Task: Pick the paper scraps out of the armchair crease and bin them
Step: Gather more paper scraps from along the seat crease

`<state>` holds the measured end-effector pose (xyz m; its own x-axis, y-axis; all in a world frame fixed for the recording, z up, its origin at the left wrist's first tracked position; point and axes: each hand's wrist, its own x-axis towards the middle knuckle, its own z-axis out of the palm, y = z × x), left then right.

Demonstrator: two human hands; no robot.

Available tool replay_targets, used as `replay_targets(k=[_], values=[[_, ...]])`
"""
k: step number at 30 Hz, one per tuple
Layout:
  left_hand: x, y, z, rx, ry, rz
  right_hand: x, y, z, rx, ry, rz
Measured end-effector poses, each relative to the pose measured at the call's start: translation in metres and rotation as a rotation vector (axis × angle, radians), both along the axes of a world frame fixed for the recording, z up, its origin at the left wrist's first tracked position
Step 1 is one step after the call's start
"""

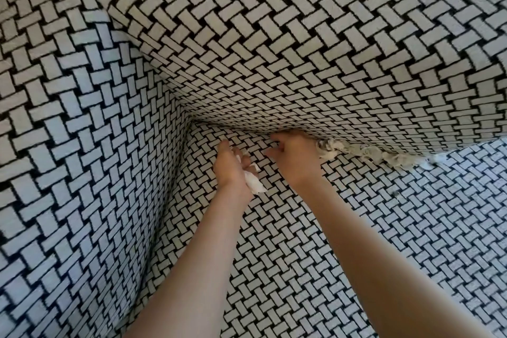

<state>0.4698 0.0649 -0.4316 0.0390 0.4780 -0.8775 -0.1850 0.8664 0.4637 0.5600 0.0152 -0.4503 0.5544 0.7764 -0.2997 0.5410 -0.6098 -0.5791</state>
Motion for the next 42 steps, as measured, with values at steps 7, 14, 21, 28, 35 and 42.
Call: replay_targets(k=[7,14,21,28,35,42], values=[[-0.004,-0.001,-0.004,-0.036,0.020,-0.085,-0.009,0.003,-0.011,0.058,0.014,-0.245],[0.013,0.000,-0.004,0.096,0.045,-0.197,-0.017,-0.040,0.000,0.242,0.181,-0.581],[0.018,-0.009,-0.003,0.184,0.109,-0.246,-0.011,-0.015,0.002,0.119,0.016,-0.305],[0.016,-0.008,0.001,0.128,0.137,-0.291,-0.006,0.000,0.000,-0.040,-0.114,-0.228],[0.016,-0.005,-0.002,0.093,0.060,-0.240,-0.009,-0.033,-0.012,0.313,0.175,-0.486],[0.016,-0.004,-0.006,0.059,0.019,-0.201,-0.012,-0.027,-0.017,0.260,0.081,-0.476]])
